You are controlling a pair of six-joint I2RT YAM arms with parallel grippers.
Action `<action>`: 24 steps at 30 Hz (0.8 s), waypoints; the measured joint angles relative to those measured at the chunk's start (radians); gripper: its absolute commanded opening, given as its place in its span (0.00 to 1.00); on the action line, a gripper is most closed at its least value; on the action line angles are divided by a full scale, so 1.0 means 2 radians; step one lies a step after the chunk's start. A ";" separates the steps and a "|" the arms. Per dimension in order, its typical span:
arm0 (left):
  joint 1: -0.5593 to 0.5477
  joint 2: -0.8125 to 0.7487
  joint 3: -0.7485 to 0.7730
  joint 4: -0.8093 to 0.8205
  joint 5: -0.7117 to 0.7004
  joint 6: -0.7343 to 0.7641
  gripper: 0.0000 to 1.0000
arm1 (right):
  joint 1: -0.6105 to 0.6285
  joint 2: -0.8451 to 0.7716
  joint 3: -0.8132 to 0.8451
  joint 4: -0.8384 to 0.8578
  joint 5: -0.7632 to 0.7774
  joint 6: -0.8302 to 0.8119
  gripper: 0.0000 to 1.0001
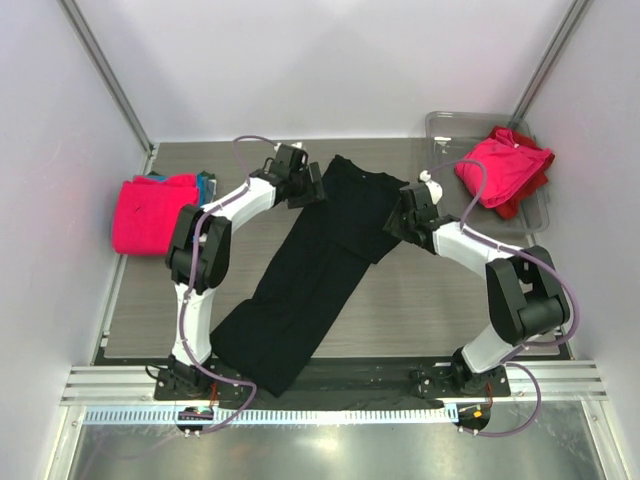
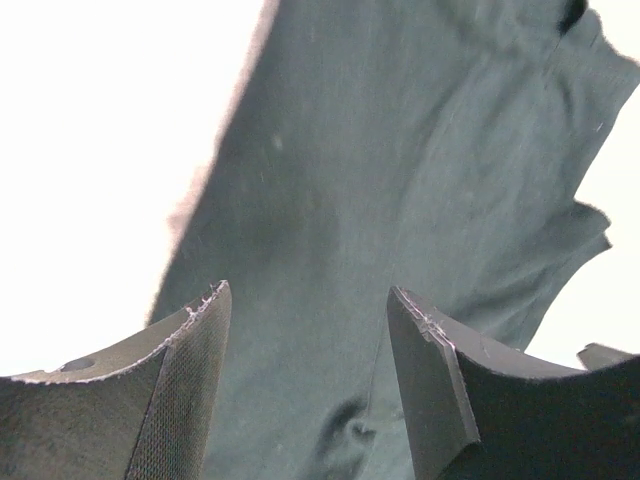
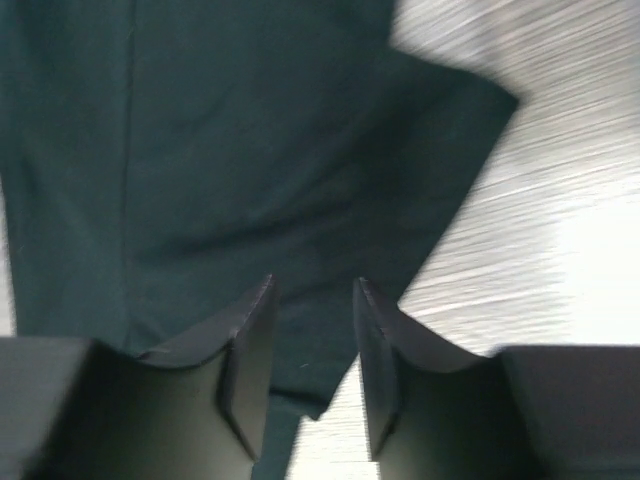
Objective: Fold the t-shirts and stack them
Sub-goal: Fold the tshirt
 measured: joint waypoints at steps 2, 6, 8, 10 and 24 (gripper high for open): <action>0.004 0.006 0.015 -0.002 0.003 0.004 0.64 | 0.000 0.008 -0.007 0.017 -0.026 0.004 0.39; 0.007 0.030 0.039 -0.006 0.008 0.008 0.64 | 0.000 0.051 -0.007 0.047 -0.074 0.012 0.32; 0.007 0.048 0.049 -0.009 0.012 0.009 0.64 | 0.000 0.081 0.005 0.046 -0.086 0.013 0.28; 0.007 0.068 0.059 -0.014 0.015 0.008 0.64 | 0.000 0.105 0.029 0.042 -0.091 0.013 0.26; 0.058 0.168 0.204 -0.029 0.018 -0.058 0.62 | -0.003 0.326 0.352 -0.040 -0.073 0.001 0.27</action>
